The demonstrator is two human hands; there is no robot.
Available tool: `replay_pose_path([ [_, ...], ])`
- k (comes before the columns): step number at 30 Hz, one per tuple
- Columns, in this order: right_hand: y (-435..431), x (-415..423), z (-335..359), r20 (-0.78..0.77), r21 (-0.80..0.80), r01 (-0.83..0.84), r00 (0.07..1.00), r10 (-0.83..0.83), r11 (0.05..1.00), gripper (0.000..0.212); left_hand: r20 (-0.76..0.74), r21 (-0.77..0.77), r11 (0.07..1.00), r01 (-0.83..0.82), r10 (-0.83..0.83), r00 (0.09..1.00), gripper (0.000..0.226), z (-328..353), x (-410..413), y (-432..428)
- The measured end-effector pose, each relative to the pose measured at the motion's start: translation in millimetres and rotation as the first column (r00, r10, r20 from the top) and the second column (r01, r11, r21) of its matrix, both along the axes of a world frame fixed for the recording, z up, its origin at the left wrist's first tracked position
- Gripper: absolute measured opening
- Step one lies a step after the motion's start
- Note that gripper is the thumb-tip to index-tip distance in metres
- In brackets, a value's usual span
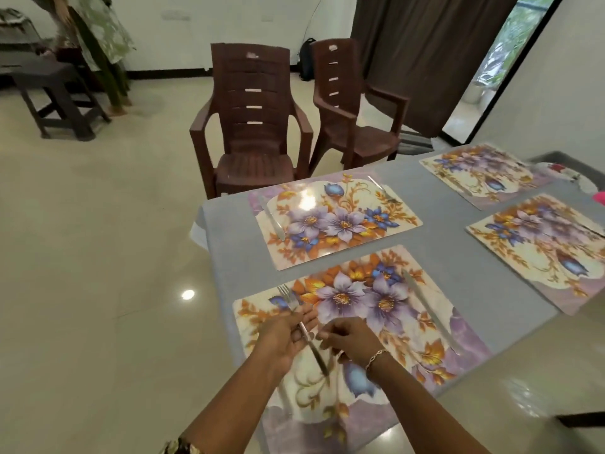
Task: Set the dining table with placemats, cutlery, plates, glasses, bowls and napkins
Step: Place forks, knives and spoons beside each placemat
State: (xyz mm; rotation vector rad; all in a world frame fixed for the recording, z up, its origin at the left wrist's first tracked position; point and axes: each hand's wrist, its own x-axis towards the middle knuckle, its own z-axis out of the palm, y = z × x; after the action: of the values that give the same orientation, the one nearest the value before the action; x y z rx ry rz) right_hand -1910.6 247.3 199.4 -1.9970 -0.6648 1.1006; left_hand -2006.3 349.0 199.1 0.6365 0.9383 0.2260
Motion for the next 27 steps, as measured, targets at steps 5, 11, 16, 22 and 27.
replay_pose_path([
  [5,-57.6,72.9,12.4,-0.102,0.105,0.085,0.992,-0.074,0.991,0.014,0.112,0.017,0.985,0.170,-0.171,0.979,0.021,6.3,91.6,-58.1],
  [11,-165.0,176.0,25.3,-0.404,0.198,0.287,0.895,-0.189,0.937,0.007,0.219,0.077,0.949,0.305,-0.315,0.924,0.024,12.9,208.5,-150.8],
  [16,-241.4,255.3,27.0,-0.420,0.227,0.480,0.833,-0.360,0.847,0.018,0.248,0.097,0.917,0.387,-0.399,0.883,0.022,18.4,295.2,-221.3],
  [22,-289.7,334.2,17.4,-0.107,0.184,0.493,0.870,-0.481,0.850,0.023,0.045,0.144,0.915,0.376,-0.386,0.922,0.010,13.2,367.6,-256.0],
  [27,-291.9,400.1,4.3,0.199,0.091,0.432,0.875,-0.442,0.897,0.031,-0.063,0.114,0.957,0.265,-0.259,0.964,0.010,4.7,419.4,-257.4],
])
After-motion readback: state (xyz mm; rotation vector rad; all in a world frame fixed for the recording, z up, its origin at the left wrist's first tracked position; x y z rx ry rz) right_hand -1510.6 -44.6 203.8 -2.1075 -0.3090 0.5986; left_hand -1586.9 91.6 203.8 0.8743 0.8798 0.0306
